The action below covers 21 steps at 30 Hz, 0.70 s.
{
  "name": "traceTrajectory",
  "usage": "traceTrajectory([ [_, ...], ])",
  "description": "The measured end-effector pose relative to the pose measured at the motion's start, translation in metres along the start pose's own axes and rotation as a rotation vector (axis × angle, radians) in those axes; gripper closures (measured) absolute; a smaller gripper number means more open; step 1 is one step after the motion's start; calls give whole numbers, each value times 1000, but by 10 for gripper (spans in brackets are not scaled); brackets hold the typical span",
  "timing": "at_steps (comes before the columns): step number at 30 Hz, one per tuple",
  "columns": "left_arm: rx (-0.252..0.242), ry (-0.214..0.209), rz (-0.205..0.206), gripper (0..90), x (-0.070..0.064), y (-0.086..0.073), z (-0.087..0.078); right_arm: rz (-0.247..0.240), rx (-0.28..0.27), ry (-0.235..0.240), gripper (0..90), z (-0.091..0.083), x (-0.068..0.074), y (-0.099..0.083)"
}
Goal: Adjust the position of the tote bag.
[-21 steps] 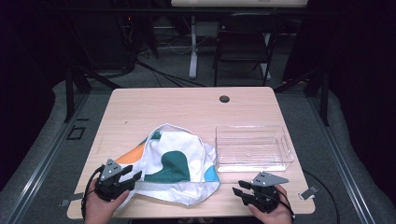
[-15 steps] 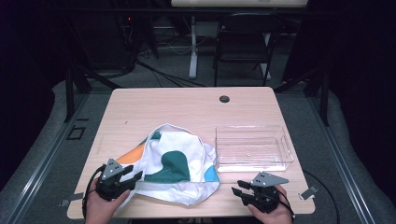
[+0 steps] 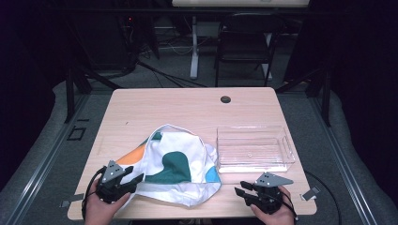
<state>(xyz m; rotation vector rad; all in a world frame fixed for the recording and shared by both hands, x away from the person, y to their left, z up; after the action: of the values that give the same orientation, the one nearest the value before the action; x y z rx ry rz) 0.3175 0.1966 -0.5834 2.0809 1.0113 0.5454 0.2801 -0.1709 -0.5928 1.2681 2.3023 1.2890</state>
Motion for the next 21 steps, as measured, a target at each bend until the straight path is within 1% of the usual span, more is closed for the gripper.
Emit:
traceTrajectory([
  [4,22,-20,8,486,-2,-3,2,5,6,2,637,3,0,-1],
  [5,23,-32,8,483,-3,-3,4,1,12,3,634,3,-1,-1],
  [7,29,-39,9,481,-4,-4,4,-1,15,5,630,3,-1,-2],
  [8,30,-49,6,481,-5,-4,5,0,15,5,628,4,-1,-2],
  [13,43,-68,10,484,-10,-4,8,2,10,11,618,3,-1,-2],
  [16,42,-87,7,490,-13,-4,11,-6,15,5,612,3,-2,-3],
  [21,38,-100,1,500,-15,-2,12,1,11,5,609,4,-2,-3],
])
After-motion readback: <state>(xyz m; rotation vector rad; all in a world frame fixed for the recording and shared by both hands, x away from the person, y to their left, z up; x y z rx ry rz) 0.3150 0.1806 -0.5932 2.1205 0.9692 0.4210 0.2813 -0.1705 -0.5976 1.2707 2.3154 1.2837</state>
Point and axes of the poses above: each handheld gripper's, and its own axes: z roughly forward along the jaws, y roughly out of its top, x roughly to its left, the point moved 9 cm from there along z, roughly forward along the jaws, and after that the axes turned 4 degrees about z, right-handed, at the moved point
